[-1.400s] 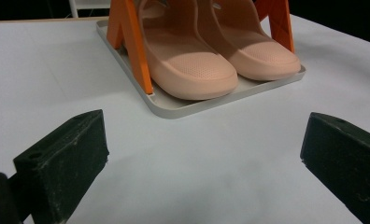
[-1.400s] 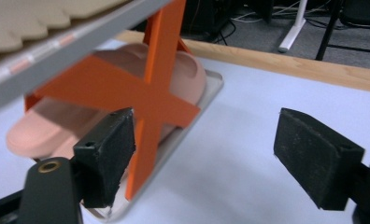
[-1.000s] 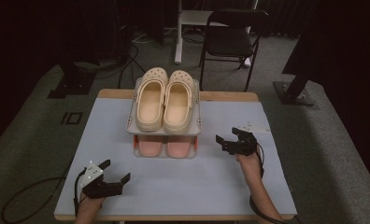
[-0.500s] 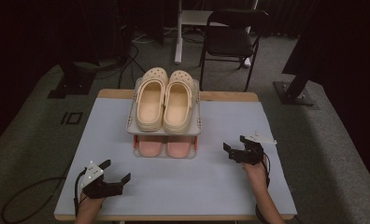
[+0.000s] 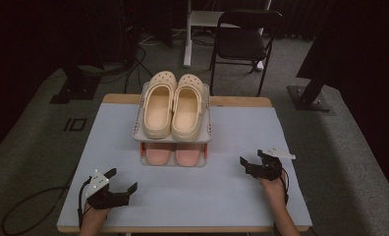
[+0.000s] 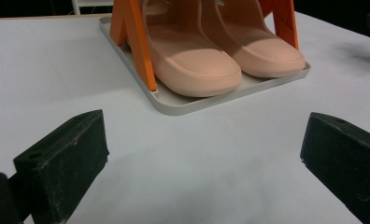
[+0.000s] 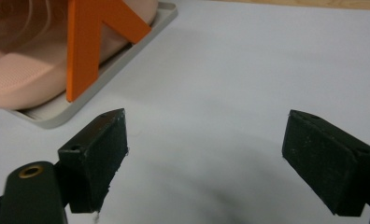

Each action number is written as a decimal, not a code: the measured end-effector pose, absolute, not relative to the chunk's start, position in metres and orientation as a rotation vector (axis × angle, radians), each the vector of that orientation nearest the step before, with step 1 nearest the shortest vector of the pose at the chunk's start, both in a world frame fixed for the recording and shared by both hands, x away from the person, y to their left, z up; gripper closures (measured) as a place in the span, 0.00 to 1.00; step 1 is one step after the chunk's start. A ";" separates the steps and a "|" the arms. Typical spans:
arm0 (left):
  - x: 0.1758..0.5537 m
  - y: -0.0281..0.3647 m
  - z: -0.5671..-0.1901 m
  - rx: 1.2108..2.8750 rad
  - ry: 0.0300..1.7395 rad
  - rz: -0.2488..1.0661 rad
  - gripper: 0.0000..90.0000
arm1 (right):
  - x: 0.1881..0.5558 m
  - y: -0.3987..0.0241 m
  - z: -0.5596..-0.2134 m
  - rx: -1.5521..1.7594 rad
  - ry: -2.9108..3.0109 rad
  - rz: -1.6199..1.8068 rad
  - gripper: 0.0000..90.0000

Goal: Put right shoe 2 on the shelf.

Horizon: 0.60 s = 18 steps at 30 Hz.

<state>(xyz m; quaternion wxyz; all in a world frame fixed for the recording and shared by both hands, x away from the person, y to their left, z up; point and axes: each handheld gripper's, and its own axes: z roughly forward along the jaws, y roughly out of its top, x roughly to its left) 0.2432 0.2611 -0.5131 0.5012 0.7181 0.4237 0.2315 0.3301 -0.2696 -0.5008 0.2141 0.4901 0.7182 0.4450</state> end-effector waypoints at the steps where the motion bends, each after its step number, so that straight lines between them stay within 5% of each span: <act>1: 0.243 0.261 -0.513 1.736 1.026 0.560 0.01 | 0.329 -0.270 -0.501 1.362 1.994 1.232 0.15; 18: 0.243 0.261 -0.513 1.740 1.022 0.559 0.01 | 0.301 -0.285 -0.513 1.383 2.000 1.200 0.15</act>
